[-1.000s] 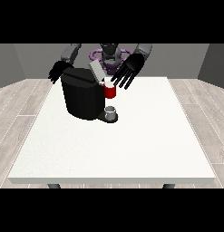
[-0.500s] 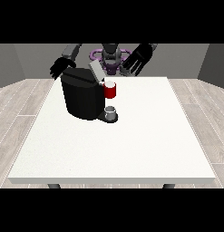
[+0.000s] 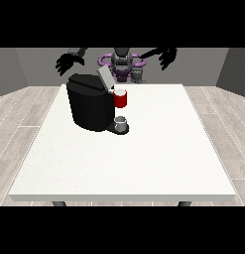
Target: Insert the coffee pod into the coffee machine and close the lid
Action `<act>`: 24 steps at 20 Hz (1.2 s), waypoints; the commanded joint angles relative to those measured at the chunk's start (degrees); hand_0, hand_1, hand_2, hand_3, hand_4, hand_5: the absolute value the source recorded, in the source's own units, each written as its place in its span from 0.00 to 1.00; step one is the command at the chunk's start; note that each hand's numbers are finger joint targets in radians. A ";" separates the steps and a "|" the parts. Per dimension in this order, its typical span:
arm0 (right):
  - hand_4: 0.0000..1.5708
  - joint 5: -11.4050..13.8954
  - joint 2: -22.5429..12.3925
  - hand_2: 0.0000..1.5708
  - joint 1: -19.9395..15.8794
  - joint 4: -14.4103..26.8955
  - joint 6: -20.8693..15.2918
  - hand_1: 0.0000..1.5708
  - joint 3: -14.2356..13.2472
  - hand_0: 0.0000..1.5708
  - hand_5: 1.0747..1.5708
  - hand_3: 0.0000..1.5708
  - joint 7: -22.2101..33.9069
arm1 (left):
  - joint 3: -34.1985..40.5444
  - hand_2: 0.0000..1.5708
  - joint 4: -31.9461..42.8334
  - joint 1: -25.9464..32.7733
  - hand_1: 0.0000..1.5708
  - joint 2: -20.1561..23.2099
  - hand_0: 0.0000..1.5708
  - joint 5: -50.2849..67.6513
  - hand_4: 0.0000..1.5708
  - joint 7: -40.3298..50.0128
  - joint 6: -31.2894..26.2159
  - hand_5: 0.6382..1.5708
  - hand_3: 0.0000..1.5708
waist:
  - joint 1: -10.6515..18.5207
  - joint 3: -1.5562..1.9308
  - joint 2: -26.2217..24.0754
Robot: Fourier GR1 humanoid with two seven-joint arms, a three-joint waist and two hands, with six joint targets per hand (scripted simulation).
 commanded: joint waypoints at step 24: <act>0.08 3.29 -3.50 0.00 -10.65 -3.64 8.88 0.00 6.15 0.00 1.00 0.00 5.25 | -2.24 0.00 -20.02 23.07 0.00 -9.83 0.00 17.20 0.07 2.70 -3.74 1.00 0.00 | 10.94 0.05 0.34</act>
